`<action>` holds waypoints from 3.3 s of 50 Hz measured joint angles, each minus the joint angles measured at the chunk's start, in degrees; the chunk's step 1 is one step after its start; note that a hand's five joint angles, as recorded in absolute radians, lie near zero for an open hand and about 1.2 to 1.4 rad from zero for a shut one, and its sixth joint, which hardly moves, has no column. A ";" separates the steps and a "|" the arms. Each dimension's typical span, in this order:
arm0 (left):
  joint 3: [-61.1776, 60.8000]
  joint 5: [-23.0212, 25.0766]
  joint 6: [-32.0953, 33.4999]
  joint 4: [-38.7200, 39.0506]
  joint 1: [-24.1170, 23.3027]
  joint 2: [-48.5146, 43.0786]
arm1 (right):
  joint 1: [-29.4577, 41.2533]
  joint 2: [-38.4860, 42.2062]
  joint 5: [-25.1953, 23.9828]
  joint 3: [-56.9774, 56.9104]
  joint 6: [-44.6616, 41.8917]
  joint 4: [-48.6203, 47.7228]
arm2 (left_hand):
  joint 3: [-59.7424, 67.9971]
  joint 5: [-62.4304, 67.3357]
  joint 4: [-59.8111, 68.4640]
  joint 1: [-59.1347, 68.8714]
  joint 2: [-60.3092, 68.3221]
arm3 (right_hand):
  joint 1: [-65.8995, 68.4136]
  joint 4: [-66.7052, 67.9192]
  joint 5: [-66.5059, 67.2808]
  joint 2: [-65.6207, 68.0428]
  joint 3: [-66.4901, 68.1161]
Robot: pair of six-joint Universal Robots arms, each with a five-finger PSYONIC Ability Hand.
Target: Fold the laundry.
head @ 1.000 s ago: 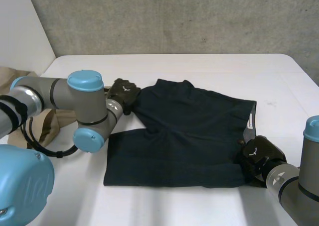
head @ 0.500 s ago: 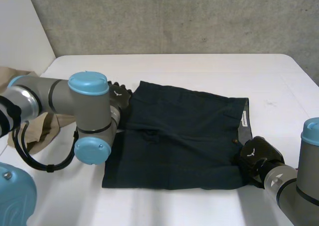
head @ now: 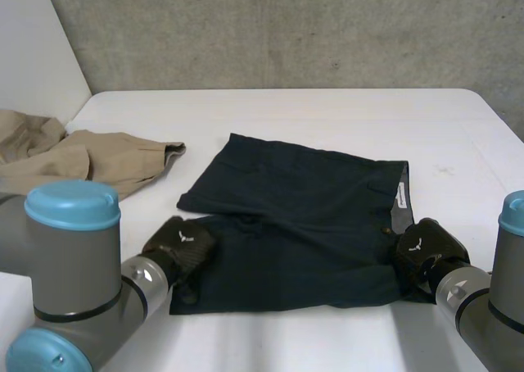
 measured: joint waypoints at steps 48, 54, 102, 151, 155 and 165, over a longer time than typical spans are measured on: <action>2.52 -1.73 0.99 -6.75 -2.84 24.27 | -4.15 -16.38 -7.61 -12.10 -3.52 26.31 | 38.75 35.33 38.77 34.83 39.01 | 0.00 0.00 0.00 0.00 0.00; 12.90 -2.79 1.90 1.87 -2.93 7.14 | -5.05 -3.34 -5.63 -17.06 -2.29 19.02 | 38.75 35.32 38.81 34.83 39.01 | 0.00 0.00 0.00 0.00 0.00; 27.10 -10.78 -5.87 5.67 -8.36 -9.13 | -5.26 -4.72 -2.94 -3.68 20.87 -2.08 | -17.53 -17.22 -18.23 -18.71 -17.94 | -45.88 -54.97 -51.71 -54.43 -56.69; 4.13 -9.51 -7.58 19.56 -4.84 5.71 | 4.72 1.18 -10.15 -11.62 -11.59 -15.25 | -17.53 -17.22 -18.23 -18.71 -17.94 | -13.19 -0.14 0.47 -0.81 -1.94; 4.78 -9.57 -7.63 19.59 -4.19 5.83 | 12.33 5.51 -14.33 -13.45 -12.40 -15.25 | -17.53 -17.22 -18.23 -18.71 -17.94 | -13.19 -0.14 0.67 -0.81 -1.75; 10.29 -9.58 -9.33 19.56 -3.90 4.47 | 19.43 10.56 -16.91 -16.05 -3.46 -15.04 | -17.53 -17.22 -18.23 -18.71 -17.93 | -40.61 -48.11 -45.44 -47.37 -49.09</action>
